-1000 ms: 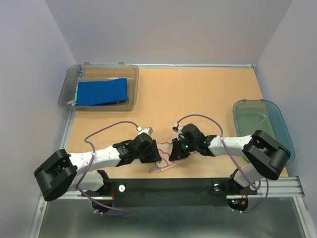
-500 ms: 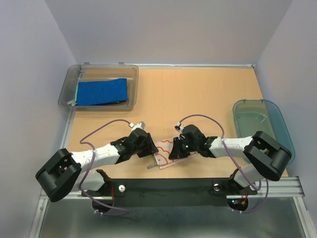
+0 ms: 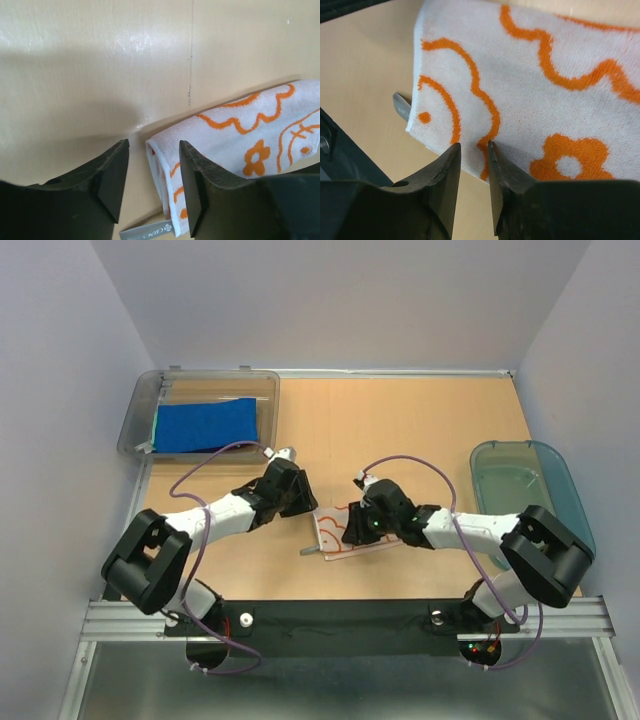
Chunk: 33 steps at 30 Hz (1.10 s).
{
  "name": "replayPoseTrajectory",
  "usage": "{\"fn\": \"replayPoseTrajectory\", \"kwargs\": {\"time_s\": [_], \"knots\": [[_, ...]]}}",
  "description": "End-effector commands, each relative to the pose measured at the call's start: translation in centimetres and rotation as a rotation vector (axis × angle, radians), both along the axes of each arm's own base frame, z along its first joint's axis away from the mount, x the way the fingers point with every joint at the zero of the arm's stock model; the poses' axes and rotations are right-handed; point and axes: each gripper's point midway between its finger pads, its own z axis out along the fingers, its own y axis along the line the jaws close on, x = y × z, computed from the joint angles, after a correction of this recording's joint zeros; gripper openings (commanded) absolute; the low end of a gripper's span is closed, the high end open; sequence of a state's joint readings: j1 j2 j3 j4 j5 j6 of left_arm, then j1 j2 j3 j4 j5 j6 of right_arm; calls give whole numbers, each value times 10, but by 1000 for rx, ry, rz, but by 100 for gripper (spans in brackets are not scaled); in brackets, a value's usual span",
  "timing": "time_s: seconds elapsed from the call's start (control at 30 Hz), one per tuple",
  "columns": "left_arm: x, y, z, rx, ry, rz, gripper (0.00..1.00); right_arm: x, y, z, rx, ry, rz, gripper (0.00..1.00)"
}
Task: Fold and stack the towels
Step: Fold the towel
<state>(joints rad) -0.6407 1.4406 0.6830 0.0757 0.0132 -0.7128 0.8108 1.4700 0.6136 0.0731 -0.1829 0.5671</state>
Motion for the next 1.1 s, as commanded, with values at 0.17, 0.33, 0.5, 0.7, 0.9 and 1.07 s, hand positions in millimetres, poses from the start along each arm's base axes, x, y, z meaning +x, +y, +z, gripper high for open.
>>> {"fn": "replayPoseTrajectory", "kwargs": {"time_s": [0.17,0.33,0.5,0.7,0.9,1.07], "knots": [[16,44,71,84,-181,43,70,21,44,59,66,-158,163,35],[16,67,90,136,-254,48,75,5,59,29,22,-98,249,33],[13,79,112,140,-377,35,73,-34,54,-7,-48,31,362,18],[9,89,119,157,-411,56,72,-53,28,-31,-184,61,374,11],[7,86,113,152,-385,45,72,-35,36,6,-185,-112,353,30],[5,94,114,172,-384,73,73,-42,42,34,-241,-253,449,48]]}}
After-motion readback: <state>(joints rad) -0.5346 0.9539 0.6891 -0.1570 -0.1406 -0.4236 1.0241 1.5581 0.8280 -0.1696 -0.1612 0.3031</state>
